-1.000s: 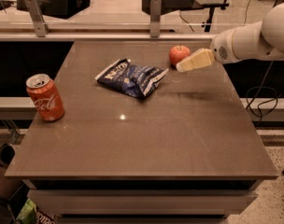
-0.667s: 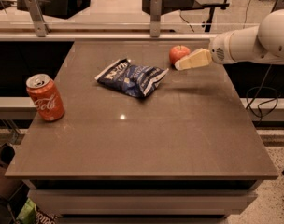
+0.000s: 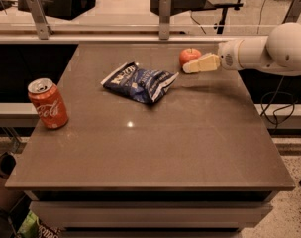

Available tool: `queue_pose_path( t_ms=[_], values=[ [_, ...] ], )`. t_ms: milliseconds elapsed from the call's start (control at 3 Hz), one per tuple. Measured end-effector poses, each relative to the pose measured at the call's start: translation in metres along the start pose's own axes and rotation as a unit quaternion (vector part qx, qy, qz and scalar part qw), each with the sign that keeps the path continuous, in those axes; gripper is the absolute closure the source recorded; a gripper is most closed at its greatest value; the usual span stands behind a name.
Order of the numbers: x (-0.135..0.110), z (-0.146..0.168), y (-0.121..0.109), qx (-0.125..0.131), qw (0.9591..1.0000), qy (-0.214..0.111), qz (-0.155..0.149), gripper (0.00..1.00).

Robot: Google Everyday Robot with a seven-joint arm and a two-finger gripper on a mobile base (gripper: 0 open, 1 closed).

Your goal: Move apple near coke can

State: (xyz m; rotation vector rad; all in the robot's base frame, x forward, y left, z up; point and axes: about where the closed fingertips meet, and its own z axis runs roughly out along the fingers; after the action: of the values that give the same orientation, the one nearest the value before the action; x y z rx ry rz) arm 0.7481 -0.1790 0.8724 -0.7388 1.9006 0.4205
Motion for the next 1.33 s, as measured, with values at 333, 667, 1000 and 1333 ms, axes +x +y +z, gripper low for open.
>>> queue_pose_path(
  t_ms=[333,667,1000,1333],
  values=[
    [0.002,0.015,-0.003,-0.008,0.9999,-0.010,0.004,0.00],
    [0.003,0.032,-0.001,-0.020,0.9996,-0.016,0.007,0.00],
    [0.003,0.049,0.000,-0.033,0.9992,-0.022,0.010,0.00],
    [0.004,0.063,0.001,-0.044,0.9984,-0.031,0.013,0.18]
  ],
)
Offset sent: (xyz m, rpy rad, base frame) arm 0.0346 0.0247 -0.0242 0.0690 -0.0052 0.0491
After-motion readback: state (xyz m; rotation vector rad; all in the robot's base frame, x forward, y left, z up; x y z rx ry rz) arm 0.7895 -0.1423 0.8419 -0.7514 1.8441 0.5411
